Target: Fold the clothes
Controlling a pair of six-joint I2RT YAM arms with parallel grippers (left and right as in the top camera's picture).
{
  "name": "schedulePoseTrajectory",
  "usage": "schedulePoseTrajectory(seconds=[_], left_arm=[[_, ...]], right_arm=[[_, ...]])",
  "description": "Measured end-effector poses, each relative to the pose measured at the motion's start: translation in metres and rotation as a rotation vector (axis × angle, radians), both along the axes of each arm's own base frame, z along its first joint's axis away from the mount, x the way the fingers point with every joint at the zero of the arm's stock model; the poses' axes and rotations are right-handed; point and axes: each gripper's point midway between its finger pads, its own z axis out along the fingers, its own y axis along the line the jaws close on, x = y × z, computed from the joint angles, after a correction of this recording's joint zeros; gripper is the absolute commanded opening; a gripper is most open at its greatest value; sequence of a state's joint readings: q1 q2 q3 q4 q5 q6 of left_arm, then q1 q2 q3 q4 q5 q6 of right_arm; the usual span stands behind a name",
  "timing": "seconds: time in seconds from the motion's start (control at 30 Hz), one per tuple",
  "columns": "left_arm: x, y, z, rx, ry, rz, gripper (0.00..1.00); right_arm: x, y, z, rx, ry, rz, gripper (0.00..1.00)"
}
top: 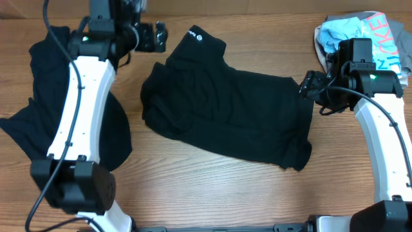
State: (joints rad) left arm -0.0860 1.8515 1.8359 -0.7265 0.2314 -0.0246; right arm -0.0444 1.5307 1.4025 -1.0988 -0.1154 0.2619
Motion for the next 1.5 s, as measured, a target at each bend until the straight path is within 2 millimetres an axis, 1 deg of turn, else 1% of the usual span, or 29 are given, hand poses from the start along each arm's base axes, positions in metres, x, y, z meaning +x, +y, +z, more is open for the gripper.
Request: schedulePoseTrajectory(seconds=[0.03, 0.1, 0.17, 0.23, 0.3, 0.37, 0.4, 0.47, 0.53, 0.6, 0.73, 0.87, 1.0, 1.07, 1.23, 1.33, 1.47, 1.5], left_arm=[[0.009, -0.005, 0.0, -0.001, -0.017, -0.011, 1.0], [0.029, -0.014, -0.012, -0.001, -0.028, -0.027, 1.0], [0.049, -0.021, -0.042, 0.001, -0.002, -0.041, 1.0], [0.069, -0.028, -0.084, 0.012, 0.046, -0.058, 1.0], [0.085, -0.036, -0.121, 0.02, 0.078, -0.071, 1.0], [0.096, -0.04, -0.15, 0.026, 0.105, -0.077, 1.0], [0.102, -0.042, -0.162, 0.03, 0.113, -0.079, 1.0], [0.112, -0.048, -0.178, 0.038, 0.109, -0.088, 1.0], [0.123, -0.054, -0.184, 0.05, 0.082, -0.097, 1.0], [0.132, -0.061, -0.185, 0.057, 0.046, -0.103, 1.0], [0.143, -0.072, -0.187, 0.061, -0.007, -0.113, 0.98], [0.149, -0.074, -0.203, 0.073, -0.014, -0.109, 0.96], [0.155, -0.072, -0.225, 0.089, -0.019, -0.093, 0.96], [0.157, -0.07, -0.232, 0.096, -0.025, -0.084, 0.95], [0.168, -0.069, -0.232, 0.102, -0.076, -0.067, 0.91], [0.171, -0.069, -0.233, 0.104, -0.094, -0.061, 0.82], [0.172, -0.067, -0.247, 0.118, -0.088, -0.064, 0.61], [0.172, -0.067, -0.247, 0.119, -0.088, -0.065, 0.52]], right_arm=[[0.0, 0.0, 0.0, -0.002, 0.0, 0.005, 0.73], [0.0, 0.0, 0.0, -0.008, -0.002, 0.02, 0.73], [-0.001, 0.0, 0.0, -0.012, 0.0, 0.03, 0.73], [-0.001, 0.0, -0.001, -0.014, 0.002, 0.035, 0.73], [-0.003, 0.0, -0.002, -0.016, 0.011, 0.039, 0.73], [-0.004, 0.0, -0.002, -0.017, 0.015, 0.042, 0.73], [-0.005, 0.0, -0.002, -0.017, 0.017, 0.043, 0.73], [-0.007, 0.0, -0.003, -0.017, 0.025, 0.046, 0.73], [-0.009, 0.0, -0.004, -0.017, 0.033, 0.047, 0.73], [-0.009, 0.0, -0.004, -0.017, 0.034, 0.049, 0.73], [-0.009, 0.0, -0.004, -0.018, 0.033, 0.049, 0.73], [-0.009, 0.0, -0.004, -0.018, 0.032, 0.049, 0.73], [-0.008, 0.0, -0.004, -0.018, 0.031, 0.049, 0.73], [-0.008, 0.0, -0.003, -0.018, 0.031, 0.049, 0.73], [-0.007, 0.0, -0.003, -0.019, 0.025, 0.049, 0.73], [-0.006, 0.0, -0.003, -0.019, 0.021, 0.049, 0.73], [-0.005, 0.0, -0.002, -0.02, 0.014, 0.048, 0.73], [-0.004, 0.0, -0.002, -0.019, 0.013, 0.049, 0.73]])
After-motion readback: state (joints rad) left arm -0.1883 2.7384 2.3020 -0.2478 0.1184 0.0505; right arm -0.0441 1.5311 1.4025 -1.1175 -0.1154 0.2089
